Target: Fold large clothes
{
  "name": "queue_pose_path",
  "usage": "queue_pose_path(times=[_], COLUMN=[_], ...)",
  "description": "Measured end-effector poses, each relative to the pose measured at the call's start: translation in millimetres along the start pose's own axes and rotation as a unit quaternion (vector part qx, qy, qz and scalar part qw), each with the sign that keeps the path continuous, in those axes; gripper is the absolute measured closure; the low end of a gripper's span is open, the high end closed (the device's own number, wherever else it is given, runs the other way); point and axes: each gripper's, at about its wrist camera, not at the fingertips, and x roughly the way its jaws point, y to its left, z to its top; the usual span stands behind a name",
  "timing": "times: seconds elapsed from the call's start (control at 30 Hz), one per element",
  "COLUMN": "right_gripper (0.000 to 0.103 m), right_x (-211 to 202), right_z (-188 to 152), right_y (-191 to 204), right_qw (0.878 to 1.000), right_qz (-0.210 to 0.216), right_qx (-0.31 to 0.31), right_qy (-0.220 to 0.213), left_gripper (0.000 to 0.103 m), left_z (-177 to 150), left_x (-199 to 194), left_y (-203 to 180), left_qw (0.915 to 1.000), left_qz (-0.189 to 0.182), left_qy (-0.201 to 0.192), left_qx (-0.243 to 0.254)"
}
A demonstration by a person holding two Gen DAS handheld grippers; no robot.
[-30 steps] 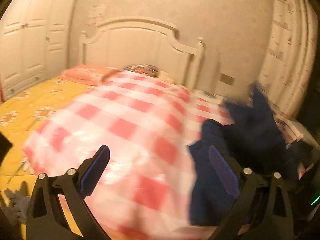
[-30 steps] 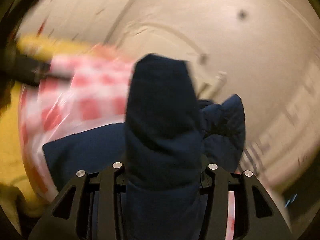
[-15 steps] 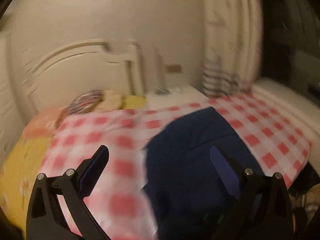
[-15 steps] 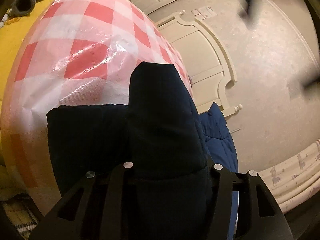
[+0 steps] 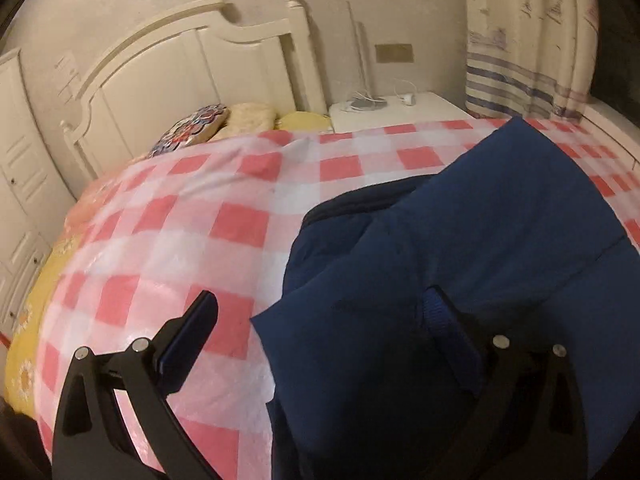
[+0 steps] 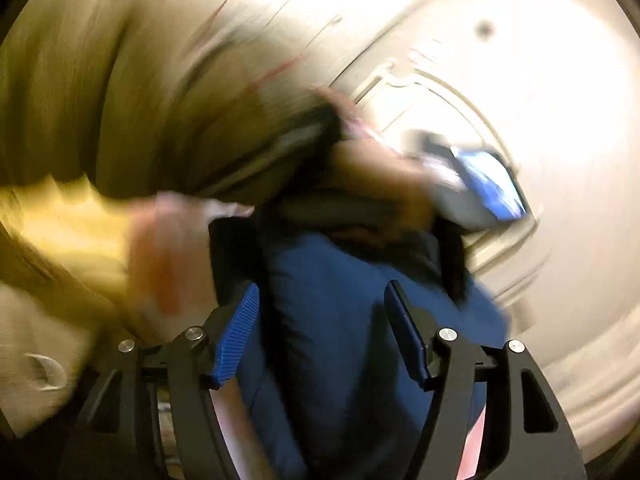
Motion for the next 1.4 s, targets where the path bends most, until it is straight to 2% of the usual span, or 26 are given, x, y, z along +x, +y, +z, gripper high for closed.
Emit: queue_pose_path(times=[0.07,0.17,0.23,0.3,0.37,0.43,0.47,0.5,0.53,0.6,0.63,0.67,0.73,0.8,0.87,0.93,0.97,1.0,1.03,1.07,1.13,1.2,1.33,1.37,1.4], right_gripper=[0.041,0.045,0.052,0.062,0.066,0.068,0.069,0.069,0.069,0.069,0.069,0.069,0.069,0.069,0.069,0.069,0.069,0.069,0.069,0.069,0.069,0.069,0.069,0.068,0.068], right_x=[-16.1,-17.6,-5.4,23.2,46.6,74.2,77.9,98.1,128.7,184.9,196.1,200.2,199.8,188.8,178.0,175.3,187.5,208.0,215.7,212.6,203.6,189.7,138.1,140.3,149.5], right_z=[-12.5,-37.1,-57.4,-58.1,-58.3,-49.8,-52.2,-48.0,-45.5,-57.4,-61.9,-61.0,-51.3,-40.3,-40.0,-48.1,-57.6,-68.2,-72.1,-69.5,-58.4,-43.2,-8.0,-6.0,-7.0], right_y=[-46.9,-122.8,-180.7,-232.4,-264.6,-283.0,-282.3,-281.5,-276.0,-256.9,-254.6,-260.5,-268.5,-275.5,-286.5,-297.9,-294.6,-286.1,-275.2,-272.4,-276.0,-276.9,-269.6,-262.6,-256.0], right_qw=[0.996,0.979,0.957,0.937,0.923,0.92,0.921,0.925,0.93,0.932,0.93,0.923,0.92,0.924,0.924,0.91,0.902,0.899,0.911,0.916,0.909,0.915,0.937,0.94,0.941], right_qz=[-0.019,-0.045,-0.051,-0.055,-0.056,-0.049,-0.045,-0.036,-0.019,0.02,0.026,0.037,0.045,0.036,0.0,-0.029,-0.021,0.0,-0.003,-0.012,-0.018,-0.029,-0.053,-0.048,-0.028], right_qx=[0.085,0.199,0.284,0.346,0.38,0.389,0.386,0.379,0.366,0.339,0.343,0.359,0.355,0.347,0.362,0.4,0.409,0.398,0.368,0.356,0.361,0.344,0.323,0.313,0.303], right_qy=[-0.019,-0.025,-0.023,-0.018,-0.02,-0.021,-0.017,-0.006,0.028,0.127,0.13,0.133,0.159,0.156,0.123,0.105,0.136,0.182,0.185,0.183,0.208,0.211,0.126,0.125,0.15], left_gripper=[0.002,0.002,0.002,0.002,0.002,0.002,0.002,0.002,0.002,0.002,0.002,0.002,0.002,0.002,0.002,0.002,0.002,0.002,0.002,0.002,0.002,0.002,0.002,0.002,0.002], left_z=[-1.3,2.1,1.1,1.7,0.6,-0.4,-1.0,-1.4,-1.6,-2.2,-3.2,-3.4,-4.6,-4.8,-5.8,-6.4,-6.2,-6.5,-6.8,-7.2,-7.9,-7.8,-8.0,-8.3,-8.6], left_x=[2.1,3.4,2.7,5.1,4.6,4.2,3.9,4.2,4.5,8.2,11.7,13.2,14.4,15.2,15.0,14.5,14.8,16.1,17.1,17.9,18.2,18.6,18.5,18.2,17.7], left_y=[1.0,3.0,5.7,6.5,7.5,8.9,9.4,9.9,12.0,16.8,20.0,22.1,24.0,24.8,25.4,25.1,25.6,25.6,26.5,27.8,28.2,28.0,28.1,27.8,28.0], left_qw=[1.0,0.9999,0.9999,0.9998,0.9997,0.9996,0.9996,0.9995,0.9992,0.9987,0.9986,0.9984,0.9981,0.9979,0.9977,0.9975,0.9973,0.9973,0.997,0.9966,0.9965,0.9964,0.9962,0.9962,0.9961], left_qz=[0.005,0.009,0.007,0.007,0.007,0.008,0.008,0.008,0.019,0.026,0.015,0.006,-0.002,-0.006,-0.007,-0.007,-0.007,-0.006,-0.011,-0.017,-0.017,-0.018,-0.021,-0.021,-0.019], left_qy=[-0.002,-0.003,-0.004,-0.006,-0.008,-0.01,-0.011,-0.012,-0.011,-0.005,0.002,0.005,0.008,0.008,0.006,0.005,0.006,0.009,0.012,0.015,0.016,0.018,0.018,0.018,0.018], left_qx=[-0.003,-0.003,-0.011,-0.017,-0.02,-0.024,-0.026,-0.027,-0.034,-0.044,-0.051,-0.056,-0.061,-0.064,-0.067,-0.07,-0.072,-0.073,-0.075,-0.079,-0.08,-0.081,-0.082,-0.083,-0.084])
